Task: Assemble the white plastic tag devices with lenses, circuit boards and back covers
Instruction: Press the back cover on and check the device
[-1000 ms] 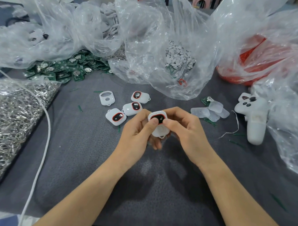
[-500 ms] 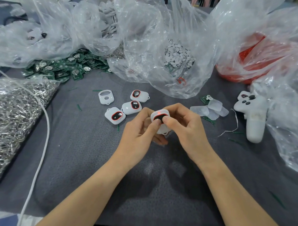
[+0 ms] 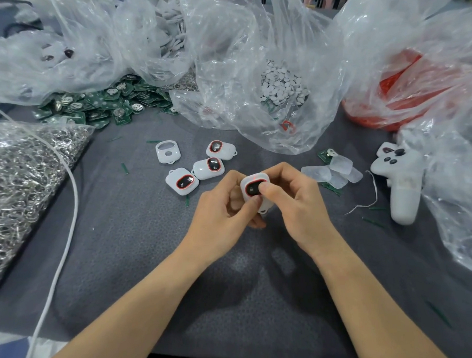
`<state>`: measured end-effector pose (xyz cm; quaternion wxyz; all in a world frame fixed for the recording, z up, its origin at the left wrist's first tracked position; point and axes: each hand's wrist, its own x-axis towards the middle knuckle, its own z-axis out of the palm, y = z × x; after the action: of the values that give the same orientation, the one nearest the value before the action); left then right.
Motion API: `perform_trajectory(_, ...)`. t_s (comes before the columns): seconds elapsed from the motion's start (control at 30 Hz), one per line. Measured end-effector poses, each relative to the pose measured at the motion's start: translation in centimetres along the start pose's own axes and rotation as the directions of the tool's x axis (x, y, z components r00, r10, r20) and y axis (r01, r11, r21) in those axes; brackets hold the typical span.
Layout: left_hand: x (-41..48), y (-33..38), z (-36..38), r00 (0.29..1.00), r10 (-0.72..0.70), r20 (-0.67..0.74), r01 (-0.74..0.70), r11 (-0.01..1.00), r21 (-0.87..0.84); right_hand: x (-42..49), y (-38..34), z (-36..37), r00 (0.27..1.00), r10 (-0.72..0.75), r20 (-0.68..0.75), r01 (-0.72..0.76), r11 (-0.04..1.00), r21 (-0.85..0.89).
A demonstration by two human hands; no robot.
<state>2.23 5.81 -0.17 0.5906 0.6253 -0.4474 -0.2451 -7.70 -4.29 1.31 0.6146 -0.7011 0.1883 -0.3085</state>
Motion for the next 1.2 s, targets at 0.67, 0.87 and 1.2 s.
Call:
perform_trajectory(0.67, 0.15, -0.26, -0.78, 0.999, 0.01, 0.034, -0.006, 0.993, -0.116, 0.12, 0.79, -0.55, 0.995, 0.061, 0.082, -0.076, 0.978, 0.195)
perform_trajectory(0.87, 0.45, -0.42, -0.46, 0.999, -0.039, 0.005, 0.039, 0.989, -0.139, 0.2, 0.65, -0.28, 0.998, 0.007, 0.065, -0.014, 0.994, 0.106)
perform_trajectory(1.2, 0.3, 0.01, -0.51, 0.999, -0.051, -0.014, 0.049, 0.988, -0.146, -0.09, 0.26, -0.2, 0.998, 0.018, 0.067, -0.021, 0.999, 0.047)
